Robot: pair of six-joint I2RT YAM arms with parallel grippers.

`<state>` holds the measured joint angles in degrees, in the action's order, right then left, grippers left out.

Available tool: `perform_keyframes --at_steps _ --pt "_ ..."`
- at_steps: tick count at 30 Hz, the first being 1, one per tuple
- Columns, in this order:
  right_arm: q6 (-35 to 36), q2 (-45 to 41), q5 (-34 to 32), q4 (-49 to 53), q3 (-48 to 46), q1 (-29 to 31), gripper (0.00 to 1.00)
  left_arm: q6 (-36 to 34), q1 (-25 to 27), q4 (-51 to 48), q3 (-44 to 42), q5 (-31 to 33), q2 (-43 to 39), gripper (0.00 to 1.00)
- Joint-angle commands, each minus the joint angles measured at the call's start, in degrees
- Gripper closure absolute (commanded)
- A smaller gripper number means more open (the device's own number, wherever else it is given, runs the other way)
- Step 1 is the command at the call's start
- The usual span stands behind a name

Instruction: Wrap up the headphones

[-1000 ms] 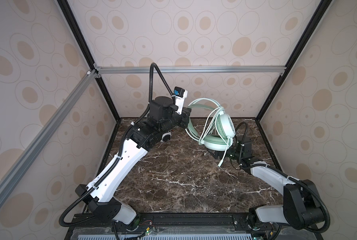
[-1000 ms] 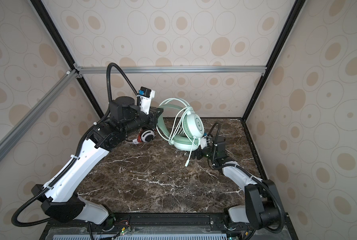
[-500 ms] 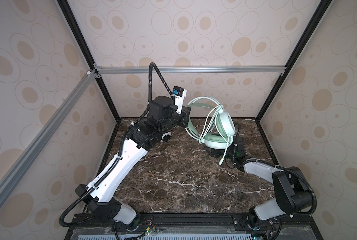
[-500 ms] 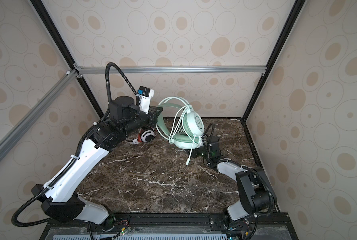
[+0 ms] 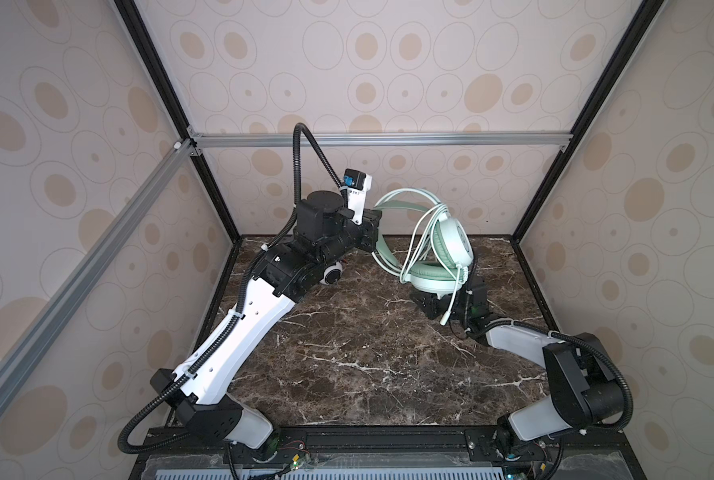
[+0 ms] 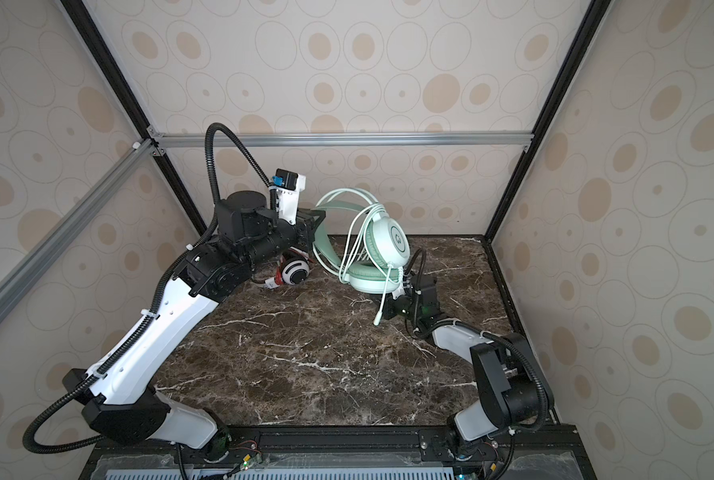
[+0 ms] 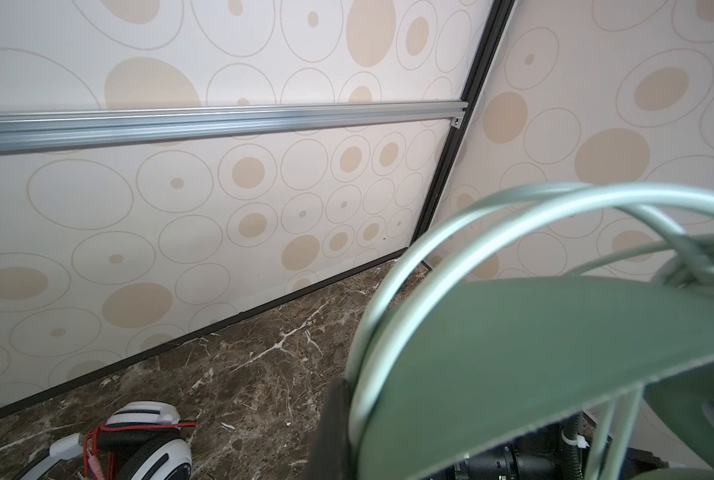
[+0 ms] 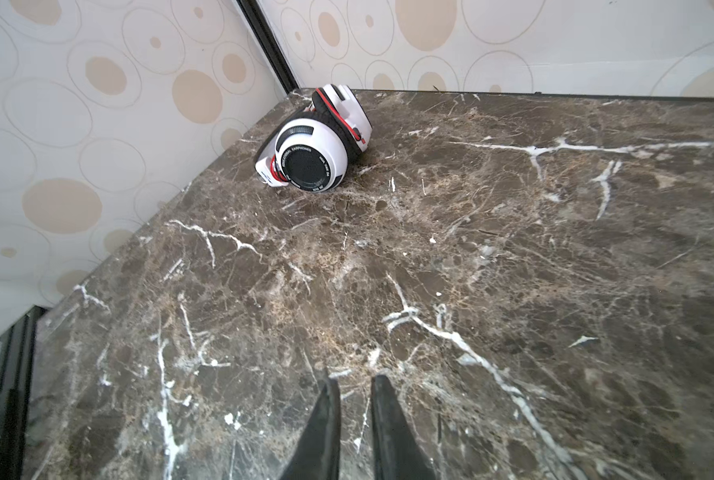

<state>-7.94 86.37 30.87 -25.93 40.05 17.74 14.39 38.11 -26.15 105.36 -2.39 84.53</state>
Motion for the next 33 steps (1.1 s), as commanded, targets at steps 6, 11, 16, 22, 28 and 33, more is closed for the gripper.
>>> perform_keyframes --at_steps 6,11,16,22,28,33 --pt "3.3 -1.3 -4.0 6.0 0.7 1.7 1.0 8.4 -2.3 6.5 2.6 3.6 -2.2 1.0" --pt "4.4 -4.1 -6.4 9.1 0.1 3.2 1.0 12.0 -2.9 4.1 3.3 8.8 -2.0 1.0" --pt "4.2 -8.5 -10.9 13.5 -0.6 6.0 1.0 17.7 -3.4 2.2 2.7 14.7 -1.6 1.0" --pt "4.0 -13.2 -18.9 18.4 -2.4 13.0 1.0 24.4 -3.9 6.9 -1.5 16.6 -2.0 1.0" --pt "7.0 -16.1 -27.6 24.7 -1.9 22.2 1.0 29.5 -4.9 9.3 -2.0 16.6 -0.8 1.0" --pt "8.7 -17.7 -33.0 28.4 -0.6 28.8 1.0 30.7 -5.0 9.2 -1.0 18.1 1.3 1.0"
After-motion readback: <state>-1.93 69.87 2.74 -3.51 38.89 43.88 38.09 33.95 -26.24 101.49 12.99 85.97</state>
